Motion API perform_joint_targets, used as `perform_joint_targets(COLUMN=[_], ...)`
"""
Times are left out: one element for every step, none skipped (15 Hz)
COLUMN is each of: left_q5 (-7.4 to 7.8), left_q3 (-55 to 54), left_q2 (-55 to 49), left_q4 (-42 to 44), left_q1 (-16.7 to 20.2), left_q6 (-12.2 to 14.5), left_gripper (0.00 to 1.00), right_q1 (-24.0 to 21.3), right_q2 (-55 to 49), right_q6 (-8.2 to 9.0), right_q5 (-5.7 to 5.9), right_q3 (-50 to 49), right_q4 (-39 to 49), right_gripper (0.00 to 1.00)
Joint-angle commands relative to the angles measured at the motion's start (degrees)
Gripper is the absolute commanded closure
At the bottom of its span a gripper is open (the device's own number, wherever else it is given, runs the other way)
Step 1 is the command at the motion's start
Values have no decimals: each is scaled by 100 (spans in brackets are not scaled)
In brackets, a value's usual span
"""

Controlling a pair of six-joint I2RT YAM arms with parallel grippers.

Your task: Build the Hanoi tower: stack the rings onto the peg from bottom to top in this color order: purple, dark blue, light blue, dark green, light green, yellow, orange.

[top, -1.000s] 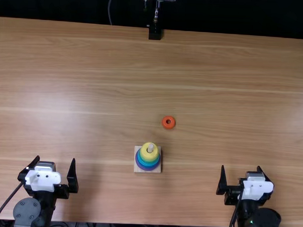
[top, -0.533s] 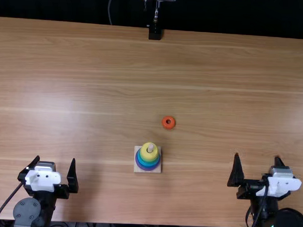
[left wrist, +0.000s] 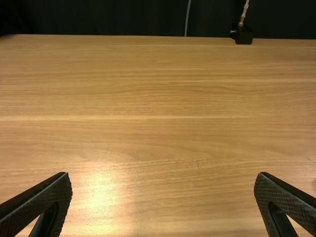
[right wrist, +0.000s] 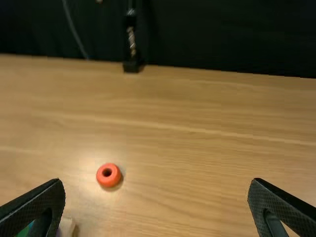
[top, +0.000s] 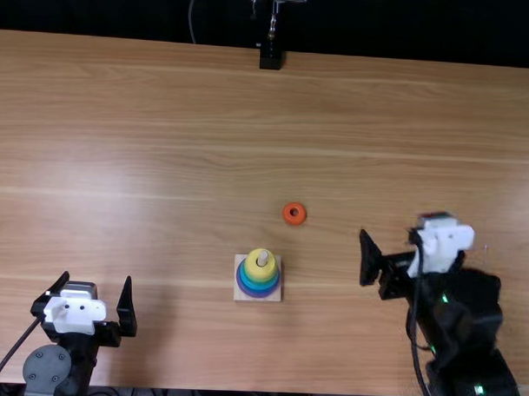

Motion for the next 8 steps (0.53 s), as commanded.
perform_joint_targets(left_q5=[27, 27, 38, 27, 27, 27, 27, 27], left_q3=[-600, -600, -600, -600, -600, -600, -600, -600], left_q2=[-67, -67, -67, -67, -67, -67, -67, -67], left_q4=[-474, -474, -474, -474, -474, -474, -474, -474], left_q1=[14, 14, 23, 23, 14, 14, 14, 14], left_q6=[17, 17, 17, 17, 17, 17, 17, 17], left_gripper=[0, 0, 0, 0, 0, 0, 0, 0], right_q1=[208, 216, 252, 252, 260, 260, 269, 375], right_q2=[752, 1288, 1868, 2396, 2844, 3152, 3415, 3714], right_q6=[-239, -186, -165, -165, -207, -207, -207, -207], right_q5=[-128, -139, -128, -139, -128, -107, -128, -107], right_q3=[554, 1081, 1661, 2083, 2435, 2690, 2813, 2989], right_q4=[-6, -101, -354, -797, -1272, -1483, -1535, -1567], right_gripper=[0, 0, 0, 0, 0, 0, 0, 0])
